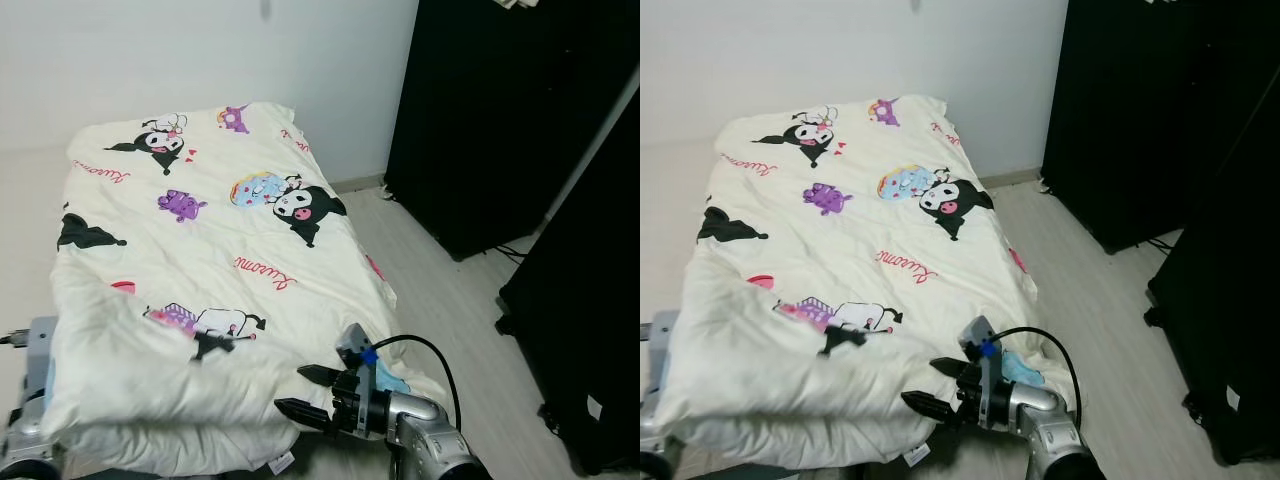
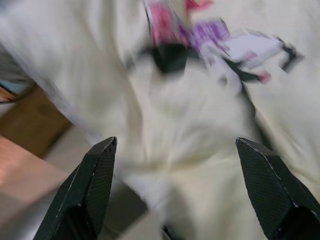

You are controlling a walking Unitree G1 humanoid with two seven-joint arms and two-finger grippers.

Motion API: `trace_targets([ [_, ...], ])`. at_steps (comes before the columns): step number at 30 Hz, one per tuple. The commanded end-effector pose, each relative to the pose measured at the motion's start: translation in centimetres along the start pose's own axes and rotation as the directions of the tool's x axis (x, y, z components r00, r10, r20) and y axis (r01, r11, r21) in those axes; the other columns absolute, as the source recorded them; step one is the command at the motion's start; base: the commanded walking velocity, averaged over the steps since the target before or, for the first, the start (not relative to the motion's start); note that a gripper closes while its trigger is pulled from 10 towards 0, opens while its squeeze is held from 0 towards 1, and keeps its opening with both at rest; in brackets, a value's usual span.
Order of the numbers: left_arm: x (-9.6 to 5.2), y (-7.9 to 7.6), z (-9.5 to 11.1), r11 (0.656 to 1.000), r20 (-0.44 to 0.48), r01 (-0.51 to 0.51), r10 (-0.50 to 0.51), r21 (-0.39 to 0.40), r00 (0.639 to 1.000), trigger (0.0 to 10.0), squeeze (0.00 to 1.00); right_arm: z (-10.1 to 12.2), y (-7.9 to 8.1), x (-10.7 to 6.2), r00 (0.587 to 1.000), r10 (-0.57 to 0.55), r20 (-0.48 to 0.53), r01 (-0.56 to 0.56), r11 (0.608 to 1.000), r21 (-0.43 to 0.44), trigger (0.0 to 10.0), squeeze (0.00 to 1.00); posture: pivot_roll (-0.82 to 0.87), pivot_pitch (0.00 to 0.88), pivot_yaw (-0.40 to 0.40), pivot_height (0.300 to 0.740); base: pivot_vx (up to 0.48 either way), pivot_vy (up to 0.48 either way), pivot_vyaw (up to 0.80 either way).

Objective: Clean up the room

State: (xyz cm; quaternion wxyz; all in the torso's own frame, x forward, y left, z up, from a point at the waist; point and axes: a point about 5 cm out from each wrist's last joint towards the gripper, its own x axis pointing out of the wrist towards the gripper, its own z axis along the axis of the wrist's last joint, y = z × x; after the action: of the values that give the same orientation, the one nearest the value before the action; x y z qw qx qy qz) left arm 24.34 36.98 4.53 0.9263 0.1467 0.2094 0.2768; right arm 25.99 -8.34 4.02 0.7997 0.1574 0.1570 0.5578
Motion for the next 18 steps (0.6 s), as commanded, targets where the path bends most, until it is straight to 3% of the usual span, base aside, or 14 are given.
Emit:
trace_targets([
  [1,0.2,0.8,0.2,0.996,-0.014,-0.057,0.058,0.075,0.998,10.0,0.0,0.5,0.6,0.0,0.998,0.045,0.048,-0.047,0.998,0.035,10.0,0.0,0.08,0.047,0.013,0.487,0.0,0.0,0.0],
  [5,1.1,-0.7,3.6,0.973,0.09,-0.056,0.037,0.225,0.995,10.0,0.0,1.3,0.6,-0.3,0.995,0.035,0.098,-0.041,0.997,0.058,10.0,0.0,0.08,0.033,0.012,0.487,0.0,0.0,0.0],
  [6,1.1,-0.7,3.6,0.973,0.09,-0.056,0.037,0.225,0.995,10.0,0.0,1.3,0.6,-0.3,0.995,0.035,0.098,-0.041,0.997,0.058,10.0,0.0,0.08,0.033,0.012,0.487,0.0,0.0,0.0],
  [7,1.3,-1.2,4.9,0.955,0.139,-0.065,0.025,0.29,0.99,10.0,0.0,1.4,0.4,-0.3,0.995,0.021,0.102,-0.027,0.998,0.056,10.0,0.0,0.08,0.025,0.015,0.487,0.0,0.0,0.0],
  [8,1.3,-1.2,4.9,0.955,0.139,-0.065,0.025,0.29,0.99,10.0,0.0,1.4,0.4,-0.3,0.995,0.021,0.102,-0.027,0.998,0.056,10.0,0.0,0.08,0.025,0.015,0.487,0.0,0.0,0.0],
  [12,1.9,-2.1,10.0,0.804,0.345,-0.216,0.015,0.553,0.938,10.0,0.0,2.6,-1.2,-0.5,0.976,-0.142,0.168,0.133,0.989,0.063,10.0,0.0,0.08,0.0,0.014,0.487,0.0,0.0,0.0],
  [13,1.9,-2.1,10.0,0.804,0.345,-0.216,0.015,0.553,0.938,10.0,0.0,2.6,-1.2,-0.5,0.976,-0.142,0.168,0.133,0.989,0.063,10.0,0.0,0.08,0.0,0.014,0.487,0.0,0.0,0.0],
  [15,1.8,-3.0,11.7,0.742,0.417,-0.259,-0.03,0.618,0.909,10.0,0.0,3.9,-2.2,-1.2,0.938,-0.245,0.245,0.226,0.968,0.104,10.0,0.0,0.08,0.0,0.016,0.487,0.0,0.0,0.0],
  [18,1.7,-4.1,12.0,0.738,0.426,-0.229,-0.086,0.635,0.901,10.0,0.0,4.4,-2.9,-1.9,0.905,-0.326,0.273,0.307,0.945,0.11,10.0,0.0,0.07,0.0,0.02,0.487,0.0,0.0,0.0],
])
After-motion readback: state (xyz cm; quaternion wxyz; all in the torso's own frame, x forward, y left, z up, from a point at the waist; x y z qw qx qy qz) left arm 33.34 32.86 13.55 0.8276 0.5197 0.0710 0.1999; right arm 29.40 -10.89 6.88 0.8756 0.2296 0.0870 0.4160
